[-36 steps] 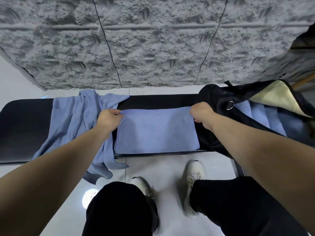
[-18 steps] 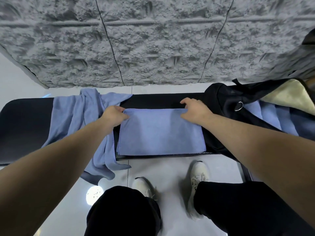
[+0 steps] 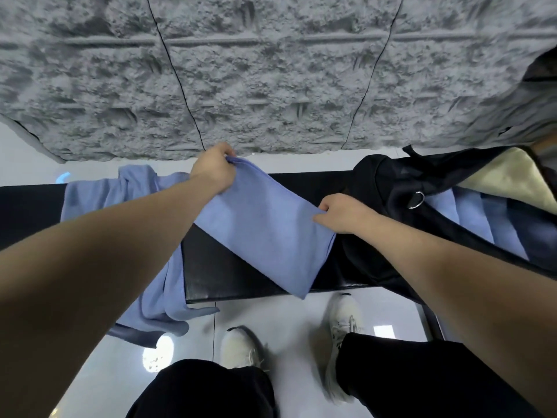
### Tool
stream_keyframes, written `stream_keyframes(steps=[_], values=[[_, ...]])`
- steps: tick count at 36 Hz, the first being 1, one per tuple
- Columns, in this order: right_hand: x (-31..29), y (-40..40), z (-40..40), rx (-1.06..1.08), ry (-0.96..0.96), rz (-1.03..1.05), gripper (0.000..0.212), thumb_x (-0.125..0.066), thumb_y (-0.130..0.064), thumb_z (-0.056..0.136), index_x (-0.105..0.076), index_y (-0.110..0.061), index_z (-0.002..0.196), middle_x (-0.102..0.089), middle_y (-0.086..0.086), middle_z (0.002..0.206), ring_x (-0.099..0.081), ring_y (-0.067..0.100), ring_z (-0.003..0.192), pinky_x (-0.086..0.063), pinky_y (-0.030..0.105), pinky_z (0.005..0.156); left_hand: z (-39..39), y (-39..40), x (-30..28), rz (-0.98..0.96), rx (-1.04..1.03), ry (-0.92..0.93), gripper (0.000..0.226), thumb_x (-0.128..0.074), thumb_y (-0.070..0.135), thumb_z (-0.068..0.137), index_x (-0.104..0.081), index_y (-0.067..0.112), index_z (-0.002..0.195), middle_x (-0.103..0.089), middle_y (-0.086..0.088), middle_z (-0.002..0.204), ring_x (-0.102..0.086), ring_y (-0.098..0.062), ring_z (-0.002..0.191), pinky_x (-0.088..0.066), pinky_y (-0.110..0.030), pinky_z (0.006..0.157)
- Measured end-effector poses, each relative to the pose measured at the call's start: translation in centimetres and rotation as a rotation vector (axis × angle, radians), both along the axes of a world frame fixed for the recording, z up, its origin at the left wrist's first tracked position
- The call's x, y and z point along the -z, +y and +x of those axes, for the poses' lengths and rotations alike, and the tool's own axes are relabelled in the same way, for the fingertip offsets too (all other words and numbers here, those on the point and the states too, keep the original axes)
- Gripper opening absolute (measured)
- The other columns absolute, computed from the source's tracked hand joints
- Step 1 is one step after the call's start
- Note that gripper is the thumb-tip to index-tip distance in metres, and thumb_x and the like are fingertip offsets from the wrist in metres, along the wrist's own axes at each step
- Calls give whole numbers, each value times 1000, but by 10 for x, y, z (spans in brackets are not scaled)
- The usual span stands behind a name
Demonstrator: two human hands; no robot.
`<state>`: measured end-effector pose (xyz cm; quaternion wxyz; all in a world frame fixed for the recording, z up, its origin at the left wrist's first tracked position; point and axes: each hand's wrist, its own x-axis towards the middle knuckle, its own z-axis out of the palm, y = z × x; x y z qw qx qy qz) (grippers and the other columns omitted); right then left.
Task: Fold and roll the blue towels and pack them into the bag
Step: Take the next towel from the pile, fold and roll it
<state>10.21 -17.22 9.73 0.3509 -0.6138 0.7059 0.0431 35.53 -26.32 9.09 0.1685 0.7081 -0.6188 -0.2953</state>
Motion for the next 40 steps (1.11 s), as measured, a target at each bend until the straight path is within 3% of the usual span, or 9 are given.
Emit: stream_keyframes(steps=[5,9,12,16,21,27,32,35,40], values=[[-6,13,0,94,-159,122,14,-56,-26,93,-57,-12,92,-61,6,65,-52,12,44,-39,20,41,-38,-15,0,-83,63,-24,31,-39,-4,91,-60,15,103,-56,-11,91,-49,-28,76,-40,-32,63],[-8,27,-1,214,-352,264,13,-60,-25,93,-51,-15,94,-63,5,66,-53,10,45,-41,19,40,-60,-24,8,-100,78,53,33,-42,-4,93,-65,10,112,-61,-10,115,-59,-30,97,-45,-30,75],[-7,35,-2,251,-423,322,14,-58,-26,95,-52,-13,94,-65,6,68,-55,12,48,-47,20,43,-74,-16,13,-76,154,89,29,-48,2,95,-64,13,116,-51,-5,133,-57,-24,107,-39,-23,74],[-4,42,-2,255,-439,365,24,-54,-28,99,-58,-5,102,-65,10,66,-55,10,45,-46,19,42,-82,4,16,-195,201,117,30,-49,-3,90,-64,11,112,-49,-6,129,-51,-18,101,-35,-16,80],[-3,49,0,260,-445,375,24,-52,-31,100,-55,-8,103,-65,10,66,-55,10,45,-44,18,41,-74,40,16,-335,3,57,31,-52,6,87,-64,18,113,-51,-1,130,-51,-24,115,-37,-30,89],[-6,58,3,210,-419,407,28,-53,-32,99,-58,-7,112,-68,8,75,-57,11,50,-48,20,46,-43,83,24,-49,-412,26,39,-55,19,89,-50,20,127,-35,-7,143,-35,-33,131,-30,-44,104],[-6,61,7,170,-334,313,23,-57,-36,95,-55,-15,103,-65,4,85,-58,15,65,-53,24,52,-17,89,35,-25,-342,242,32,-53,15,90,-56,13,123,-51,-15,125,-55,-35,108,-48,-42,86],[-5,57,11,142,-266,147,25,-58,-35,91,-48,-17,106,-59,2,90,-61,17,72,-56,30,55,-14,81,31,56,-352,371,41,-54,11,93,-54,14,134,-57,-24,124,-60,-37,102,-49,-40,83],[2,50,14,207,-349,52,39,-59,-22,87,-41,-20,121,-62,8,90,-68,29,78,-60,46,72,-17,59,23,72,-318,388,54,-52,10,96,-38,14,148,-46,-5,142,-52,-25,120,-45,-31,97]])
